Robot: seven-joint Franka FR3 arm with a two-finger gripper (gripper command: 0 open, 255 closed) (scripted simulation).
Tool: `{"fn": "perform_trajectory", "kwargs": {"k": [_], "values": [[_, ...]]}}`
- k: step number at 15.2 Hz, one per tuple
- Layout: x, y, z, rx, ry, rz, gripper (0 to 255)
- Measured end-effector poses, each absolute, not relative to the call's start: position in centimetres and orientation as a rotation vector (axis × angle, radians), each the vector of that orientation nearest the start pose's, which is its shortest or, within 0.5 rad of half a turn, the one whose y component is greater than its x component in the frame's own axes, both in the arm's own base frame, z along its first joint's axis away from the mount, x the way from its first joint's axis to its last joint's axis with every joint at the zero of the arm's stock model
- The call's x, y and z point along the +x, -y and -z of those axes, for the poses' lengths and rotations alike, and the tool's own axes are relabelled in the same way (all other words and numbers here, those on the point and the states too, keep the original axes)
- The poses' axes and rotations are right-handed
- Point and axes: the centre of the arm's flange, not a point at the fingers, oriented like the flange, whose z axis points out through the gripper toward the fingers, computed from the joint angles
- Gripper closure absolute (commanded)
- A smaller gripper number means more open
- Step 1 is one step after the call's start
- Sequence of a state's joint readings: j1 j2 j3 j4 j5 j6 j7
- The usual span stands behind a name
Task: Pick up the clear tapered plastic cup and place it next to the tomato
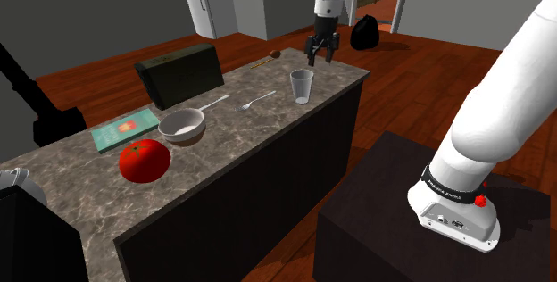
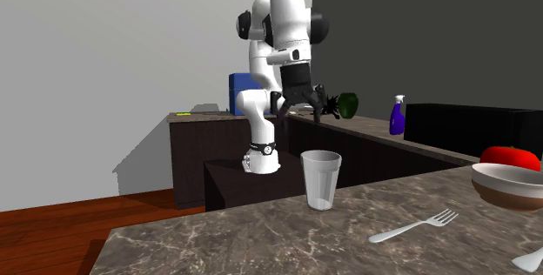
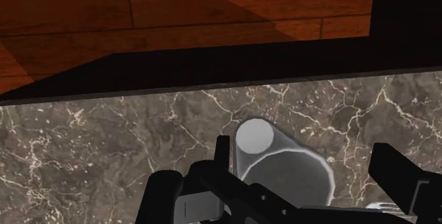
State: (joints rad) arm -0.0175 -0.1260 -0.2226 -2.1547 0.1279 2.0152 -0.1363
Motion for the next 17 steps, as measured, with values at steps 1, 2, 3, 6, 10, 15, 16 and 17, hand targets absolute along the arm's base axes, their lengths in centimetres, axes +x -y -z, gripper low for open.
{"fn": "perform_trajectory", "kwargs": {"k": [1, 2, 3, 6, 10, 15, 16, 17], "values": [[50.6, 12.3, -44.4, -2.991, -0.232, 0.012, 0], [51.5, 12.9, -43.7, -2.993, -0.226, 0.009, 0], [52.5, 13.5, -42.8, -2.995, -0.222, 0.006, 0], [55.8, 14.6, -40.9, -3.0, -0.206, -0.002, 0], [56.7, 15.0, -39.2, -3.002, -0.201, -0.005, 0], [56.8, 14.8, -36.4, -3.003, -0.2, -0.006, 0], [56.8, 14.8, -36.3, -3.003, -0.2, -0.006, 0], [56.8, 14.7, -36.2, -3.003, -0.2, -0.005, 0]]}}
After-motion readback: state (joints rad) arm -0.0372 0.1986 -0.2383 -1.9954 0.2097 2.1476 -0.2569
